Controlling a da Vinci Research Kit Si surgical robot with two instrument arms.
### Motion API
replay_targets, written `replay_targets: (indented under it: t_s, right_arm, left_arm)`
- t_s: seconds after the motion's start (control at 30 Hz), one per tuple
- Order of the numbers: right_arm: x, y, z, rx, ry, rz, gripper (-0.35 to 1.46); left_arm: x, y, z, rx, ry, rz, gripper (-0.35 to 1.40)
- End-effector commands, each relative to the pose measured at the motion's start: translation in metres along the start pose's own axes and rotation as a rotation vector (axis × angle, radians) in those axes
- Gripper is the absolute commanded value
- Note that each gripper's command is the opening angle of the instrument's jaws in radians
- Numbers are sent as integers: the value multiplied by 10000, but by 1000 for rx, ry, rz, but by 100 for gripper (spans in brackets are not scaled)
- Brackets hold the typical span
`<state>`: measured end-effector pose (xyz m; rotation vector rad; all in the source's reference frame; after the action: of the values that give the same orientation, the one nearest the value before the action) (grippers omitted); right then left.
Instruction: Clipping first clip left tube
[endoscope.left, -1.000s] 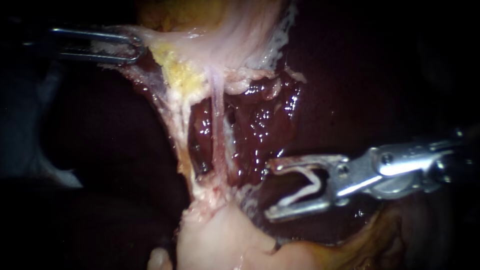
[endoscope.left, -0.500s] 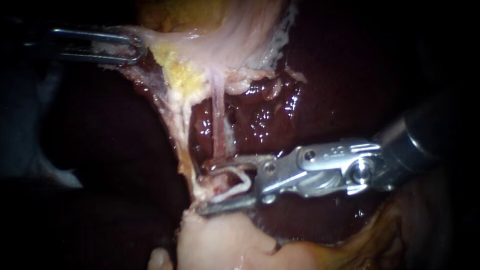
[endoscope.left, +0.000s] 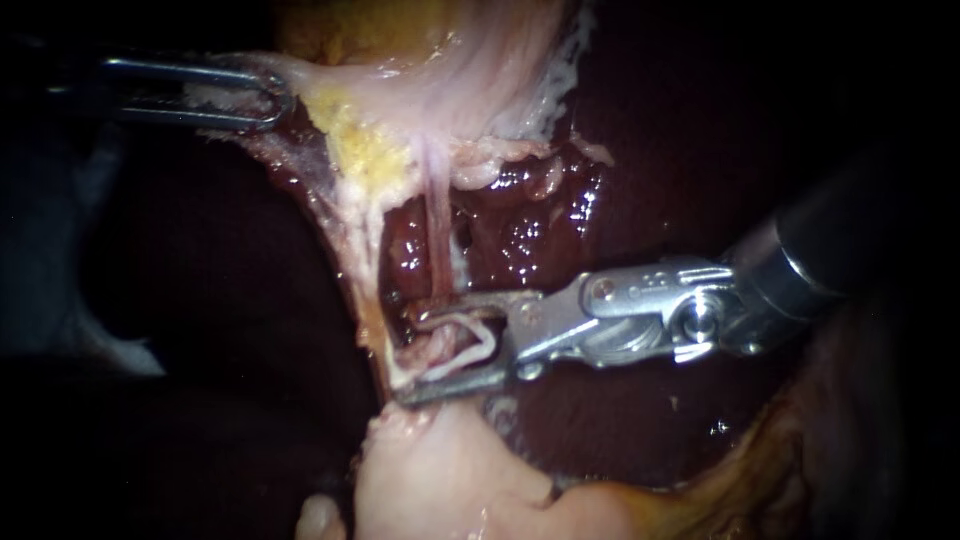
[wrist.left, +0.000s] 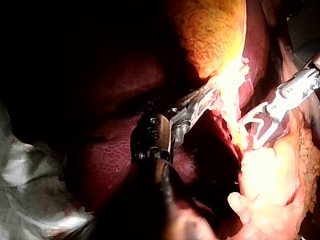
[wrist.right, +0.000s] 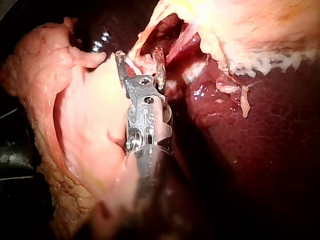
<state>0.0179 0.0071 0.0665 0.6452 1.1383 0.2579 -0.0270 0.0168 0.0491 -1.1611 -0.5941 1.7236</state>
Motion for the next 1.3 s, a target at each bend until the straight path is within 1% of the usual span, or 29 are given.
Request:
replay_targets:
  t_s: [0.03, 0.1, 0.2, 0.37, 0.57, 0.77, 0.9, 1.03, 1.3]
  right_arm:
    - [1, 0, 3, 16, 11, -18, 49]
    - [1, -2, 7, 48, 22, -32, 49]
    - [4, -3, 15, 92, 27, -53, 46]
    - [13, -4, 32, 139, 50, -74, 45]
    - [22, -4, 53, 155, 57, -92, 45]
    - [22, -5, 71, 153, 60, -96, 45]
    - [22, -8, 80, 157, 68, -106, 45]
    - [25, -14, 83, 179, 80, -103, 43]
    - [31, -37, 88, 226, 96, -112, 42]
  left_arm:
    - [0, 0, 0, 1, 0, 0, -35]
    - [0, 0, 0, 1, 0, 0, -35]
    - [0, 0, 0, 1, 0, 0, -35]
    - [0, 0, 0, 1, 0, -1, -35]
    - [1, 0, 0, 1, 0, -1, -35]
    - [1, 0, 0, 0, 0, -1, -35]
    - [1, 0, 0, 0, 0, -1, -35]
    - [1, 0, 0, 0, 0, -1, -35]
    - [2, 0, -1, -1, -1, -1, -35]
